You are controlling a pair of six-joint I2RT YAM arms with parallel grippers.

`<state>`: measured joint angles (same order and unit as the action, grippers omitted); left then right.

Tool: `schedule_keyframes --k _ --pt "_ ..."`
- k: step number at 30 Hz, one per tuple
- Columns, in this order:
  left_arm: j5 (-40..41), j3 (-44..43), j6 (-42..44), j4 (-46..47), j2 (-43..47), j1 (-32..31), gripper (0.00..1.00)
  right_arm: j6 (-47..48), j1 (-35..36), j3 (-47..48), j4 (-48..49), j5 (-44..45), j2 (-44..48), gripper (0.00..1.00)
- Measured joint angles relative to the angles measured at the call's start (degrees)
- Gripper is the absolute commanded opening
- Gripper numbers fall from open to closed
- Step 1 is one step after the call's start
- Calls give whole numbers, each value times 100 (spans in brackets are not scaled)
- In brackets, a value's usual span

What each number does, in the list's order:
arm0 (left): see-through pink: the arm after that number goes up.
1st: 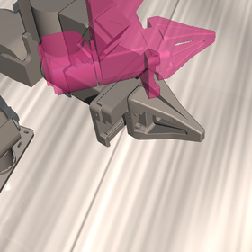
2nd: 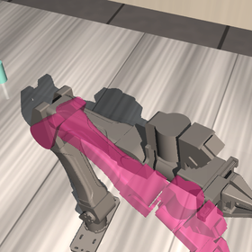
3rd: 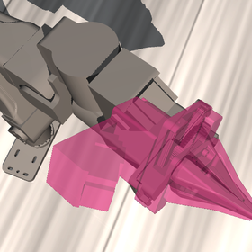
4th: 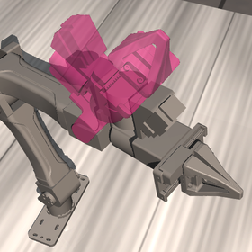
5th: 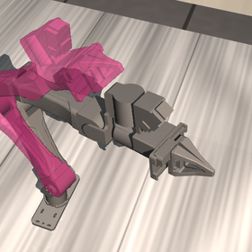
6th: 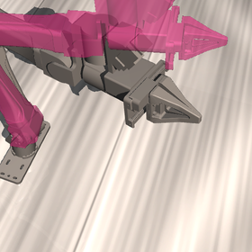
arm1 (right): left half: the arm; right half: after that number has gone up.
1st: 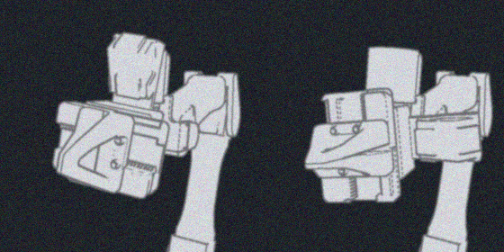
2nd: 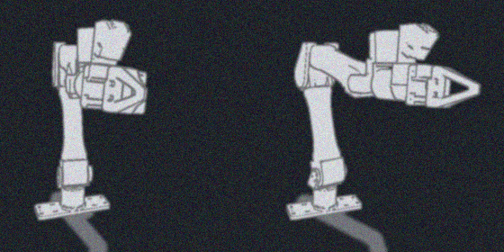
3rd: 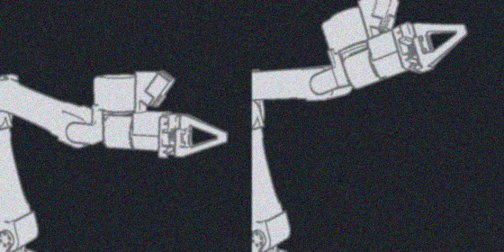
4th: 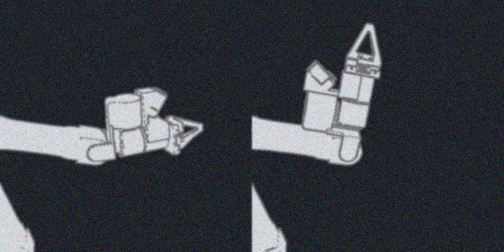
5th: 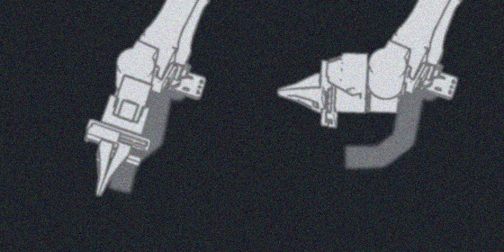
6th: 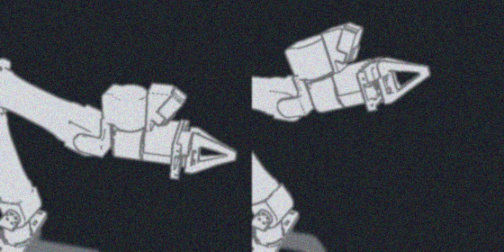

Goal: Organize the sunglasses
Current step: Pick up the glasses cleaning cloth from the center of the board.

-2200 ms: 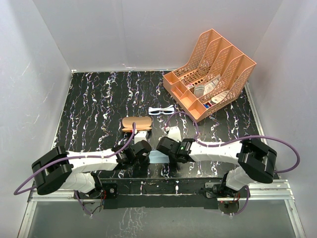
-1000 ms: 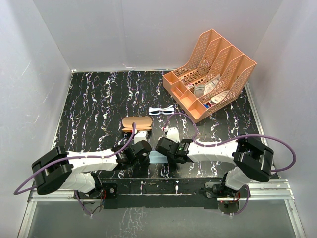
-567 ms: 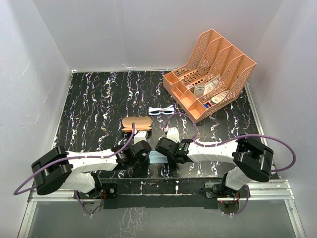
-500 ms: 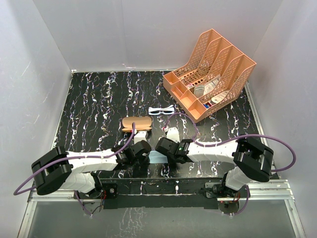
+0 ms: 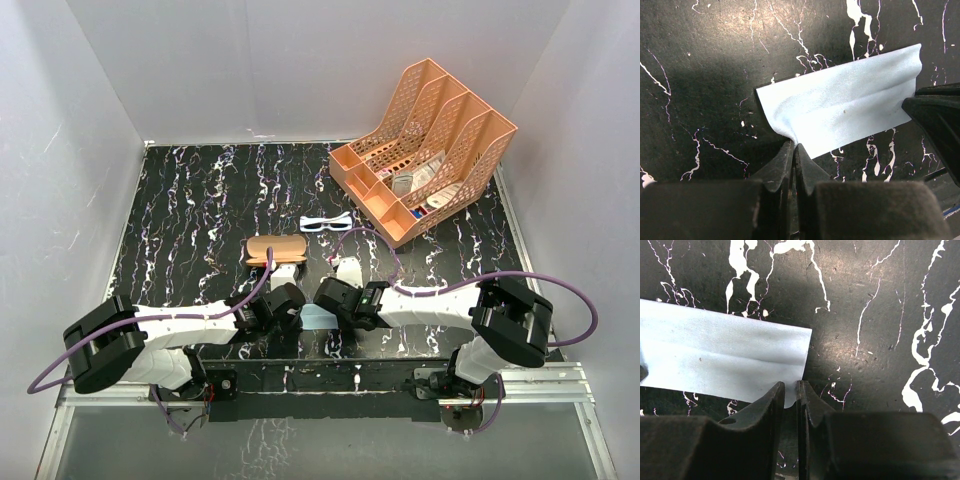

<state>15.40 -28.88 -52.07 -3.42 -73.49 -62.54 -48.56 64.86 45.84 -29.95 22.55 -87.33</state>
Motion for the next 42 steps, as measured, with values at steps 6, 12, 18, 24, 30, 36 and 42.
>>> schedule_keyframes --k 6,12,18,24,30,36,42 --pt "-2 0 0 0 0 0 0 -2 13 -24 46 0 2 9" --pt "-2 0 0 2 0 0 0 -4 39 -33 105 -2 4 0" --pt "-2 0 0 0 -2 0 0 -4 55 -33 107 13 4 0" --pt "2 -2 2 -7 -2 0 0 0 90 -28 103 70 4 0" --pt "50 -68 26 -181 4 -11 0 9 127 28 105 70 -24 0" --pt "251 -293 146 -603 96 -22 0 52 164 190 74 -26 -129 0" --pt "455 -481 254 -837 262 -15 0 136 179 424 17 9 -168 0"
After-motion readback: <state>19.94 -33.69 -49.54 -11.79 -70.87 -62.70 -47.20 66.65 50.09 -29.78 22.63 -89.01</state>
